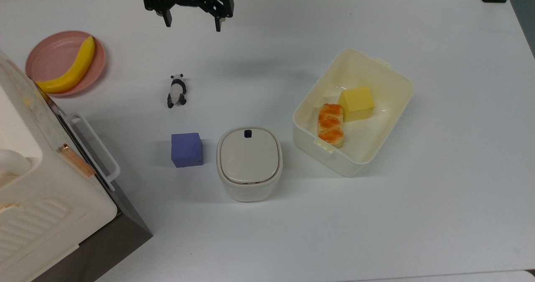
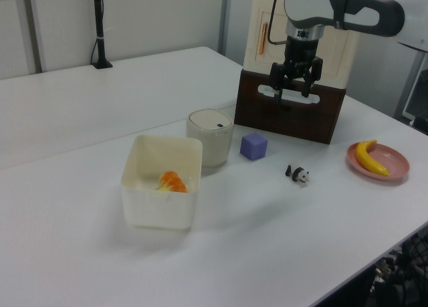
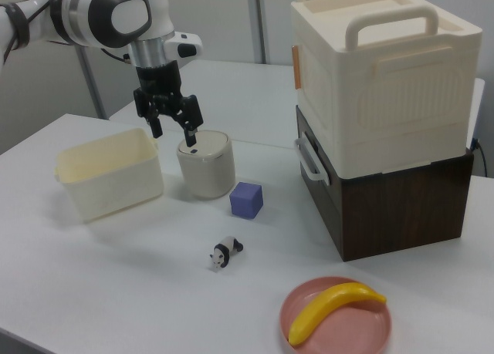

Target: Slide open the drawer

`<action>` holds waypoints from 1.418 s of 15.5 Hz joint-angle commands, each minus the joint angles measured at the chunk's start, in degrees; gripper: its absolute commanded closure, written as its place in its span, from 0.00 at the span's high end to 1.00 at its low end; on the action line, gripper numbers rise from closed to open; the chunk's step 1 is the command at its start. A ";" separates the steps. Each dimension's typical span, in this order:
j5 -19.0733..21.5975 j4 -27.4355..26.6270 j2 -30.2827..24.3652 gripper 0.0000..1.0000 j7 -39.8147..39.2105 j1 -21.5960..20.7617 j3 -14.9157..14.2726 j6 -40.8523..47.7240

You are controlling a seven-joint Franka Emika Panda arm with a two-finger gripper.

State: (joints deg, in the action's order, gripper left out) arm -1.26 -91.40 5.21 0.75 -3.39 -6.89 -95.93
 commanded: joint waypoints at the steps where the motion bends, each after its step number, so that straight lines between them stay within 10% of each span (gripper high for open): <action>1: -0.16 -1.41 -1.60 1.00 -0.14 -0.22 0.13 0.30; 11: -0.15 -1.41 -1.78 1.00 -0.58 -0.13 -0.22 0.31; 15: 0.37 -1.41 -1.78 0.59 -0.05 0.22 -0.22 0.39; 22: -0.24 -1.41 2.43 0.59 -21.28 0.48 -2.68 -4.32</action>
State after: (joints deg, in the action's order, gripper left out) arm -1.24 -91.73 5.73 -8.27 -3.09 -7.48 -95.94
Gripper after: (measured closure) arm 0.410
